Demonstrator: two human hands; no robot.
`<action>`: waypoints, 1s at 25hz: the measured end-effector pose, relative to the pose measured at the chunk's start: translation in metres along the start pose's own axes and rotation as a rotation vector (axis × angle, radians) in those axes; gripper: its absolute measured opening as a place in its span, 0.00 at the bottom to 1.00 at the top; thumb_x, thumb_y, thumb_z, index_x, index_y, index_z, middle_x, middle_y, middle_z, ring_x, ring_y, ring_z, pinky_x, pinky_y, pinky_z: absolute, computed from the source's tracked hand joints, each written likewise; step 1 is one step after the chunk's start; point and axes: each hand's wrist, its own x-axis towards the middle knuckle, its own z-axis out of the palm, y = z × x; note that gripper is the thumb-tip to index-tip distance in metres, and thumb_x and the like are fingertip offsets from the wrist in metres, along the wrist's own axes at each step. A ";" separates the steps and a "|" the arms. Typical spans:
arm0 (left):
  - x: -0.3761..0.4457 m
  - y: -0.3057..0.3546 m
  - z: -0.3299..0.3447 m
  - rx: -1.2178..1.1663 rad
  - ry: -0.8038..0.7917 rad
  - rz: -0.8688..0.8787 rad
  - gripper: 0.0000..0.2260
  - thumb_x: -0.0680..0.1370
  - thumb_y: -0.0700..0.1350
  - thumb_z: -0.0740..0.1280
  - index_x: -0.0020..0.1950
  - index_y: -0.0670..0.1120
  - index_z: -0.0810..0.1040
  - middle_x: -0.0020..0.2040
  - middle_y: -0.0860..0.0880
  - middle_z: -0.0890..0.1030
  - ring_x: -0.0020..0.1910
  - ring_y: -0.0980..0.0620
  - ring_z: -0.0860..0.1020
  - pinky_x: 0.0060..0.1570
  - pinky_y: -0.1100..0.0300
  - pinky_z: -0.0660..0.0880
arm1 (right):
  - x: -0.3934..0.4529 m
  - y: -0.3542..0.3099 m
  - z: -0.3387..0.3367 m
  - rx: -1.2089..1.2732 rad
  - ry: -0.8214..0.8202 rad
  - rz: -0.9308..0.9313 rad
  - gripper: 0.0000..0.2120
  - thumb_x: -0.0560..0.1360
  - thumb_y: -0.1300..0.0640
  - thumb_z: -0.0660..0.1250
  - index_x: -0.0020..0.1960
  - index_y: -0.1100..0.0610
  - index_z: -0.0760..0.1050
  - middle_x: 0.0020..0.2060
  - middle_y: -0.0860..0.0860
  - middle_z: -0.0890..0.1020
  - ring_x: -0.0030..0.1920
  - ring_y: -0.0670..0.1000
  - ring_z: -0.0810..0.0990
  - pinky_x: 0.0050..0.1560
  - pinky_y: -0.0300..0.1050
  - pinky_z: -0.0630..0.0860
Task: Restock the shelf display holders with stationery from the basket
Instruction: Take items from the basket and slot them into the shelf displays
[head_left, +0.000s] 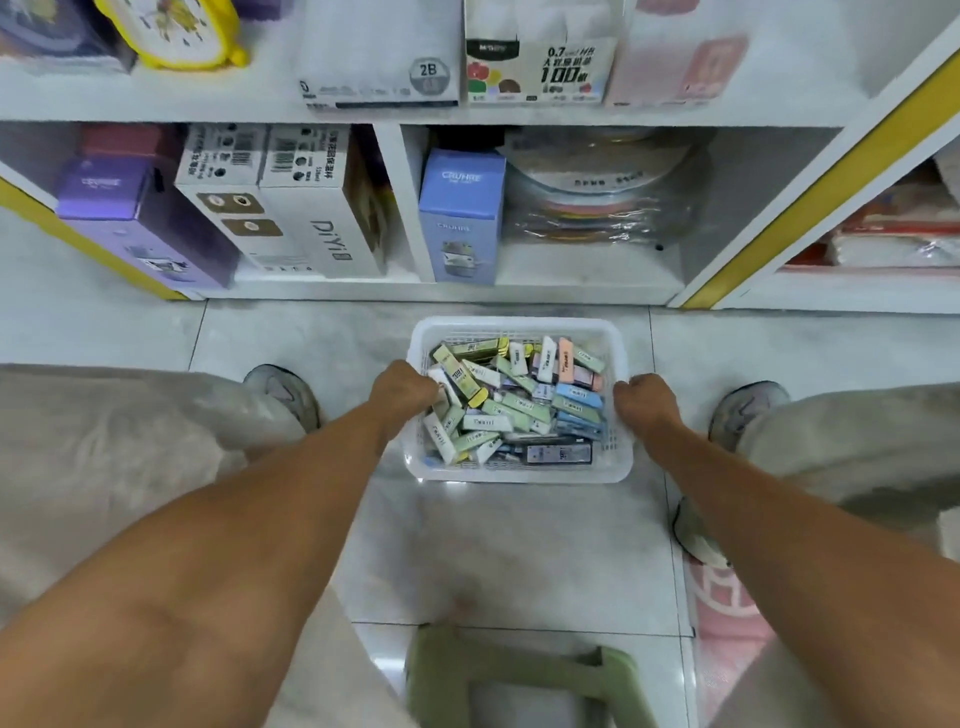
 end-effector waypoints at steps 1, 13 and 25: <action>0.005 -0.005 0.003 0.002 -0.015 -0.009 0.05 0.75 0.40 0.68 0.49 0.41 0.76 0.40 0.45 0.77 0.40 0.48 0.77 0.34 0.60 0.72 | 0.004 0.002 0.005 -0.002 -0.009 0.009 0.14 0.78 0.56 0.60 0.53 0.66 0.77 0.50 0.63 0.82 0.47 0.61 0.81 0.42 0.47 0.75; 0.018 -0.003 0.072 0.792 -0.195 0.679 0.42 0.68 0.55 0.77 0.76 0.46 0.62 0.76 0.44 0.61 0.73 0.42 0.61 0.66 0.41 0.70 | -0.013 -0.014 0.062 -0.395 -0.067 -0.449 0.21 0.78 0.56 0.65 0.70 0.56 0.70 0.66 0.56 0.72 0.65 0.59 0.73 0.61 0.55 0.76; 0.039 -0.003 0.107 1.066 -0.027 0.789 0.45 0.65 0.50 0.80 0.74 0.42 0.60 0.67 0.41 0.66 0.66 0.41 0.68 0.69 0.41 0.65 | -0.007 -0.002 0.069 -0.054 -0.125 -0.501 0.30 0.71 0.72 0.66 0.71 0.57 0.70 0.68 0.55 0.71 0.65 0.59 0.74 0.66 0.53 0.75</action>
